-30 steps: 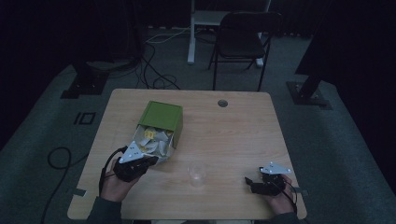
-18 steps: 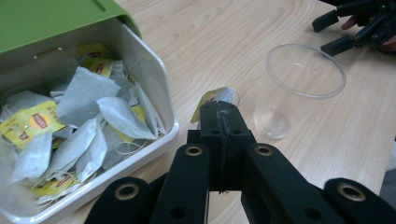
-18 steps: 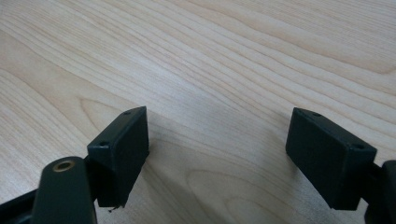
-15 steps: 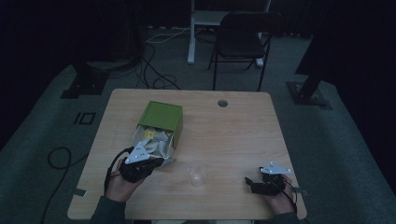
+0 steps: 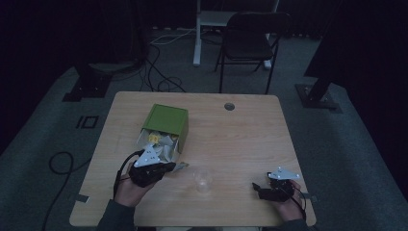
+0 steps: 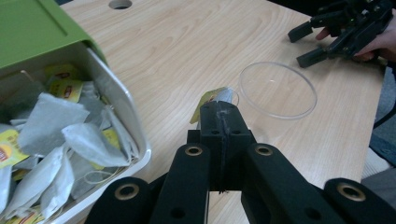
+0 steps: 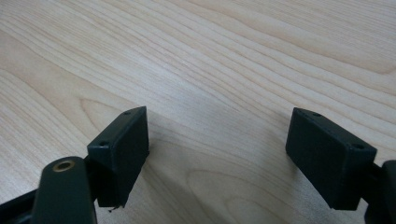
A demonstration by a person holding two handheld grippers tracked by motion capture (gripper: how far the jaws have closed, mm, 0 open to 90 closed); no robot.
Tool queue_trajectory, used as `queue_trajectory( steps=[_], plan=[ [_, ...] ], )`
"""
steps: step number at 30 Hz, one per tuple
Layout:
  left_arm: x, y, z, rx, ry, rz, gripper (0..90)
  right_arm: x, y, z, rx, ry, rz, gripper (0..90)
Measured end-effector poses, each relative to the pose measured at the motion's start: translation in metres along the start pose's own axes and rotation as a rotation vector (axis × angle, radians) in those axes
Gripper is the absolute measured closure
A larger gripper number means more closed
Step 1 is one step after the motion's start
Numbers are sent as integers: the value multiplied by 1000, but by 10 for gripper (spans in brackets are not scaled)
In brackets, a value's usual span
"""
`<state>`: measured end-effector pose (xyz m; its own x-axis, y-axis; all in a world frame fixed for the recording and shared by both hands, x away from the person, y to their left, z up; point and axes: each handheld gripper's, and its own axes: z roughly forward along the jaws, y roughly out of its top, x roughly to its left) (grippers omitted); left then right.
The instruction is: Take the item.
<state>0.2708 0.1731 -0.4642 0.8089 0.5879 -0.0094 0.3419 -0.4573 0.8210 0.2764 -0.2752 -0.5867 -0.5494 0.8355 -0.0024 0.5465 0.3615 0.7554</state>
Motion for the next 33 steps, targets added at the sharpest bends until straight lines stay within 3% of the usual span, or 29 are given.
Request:
queue_trajectory(
  steps=[33],
  plan=[
    [-6,16,2,-49,-59,8,900,0,0,0,0,0,1,211]
  ],
)
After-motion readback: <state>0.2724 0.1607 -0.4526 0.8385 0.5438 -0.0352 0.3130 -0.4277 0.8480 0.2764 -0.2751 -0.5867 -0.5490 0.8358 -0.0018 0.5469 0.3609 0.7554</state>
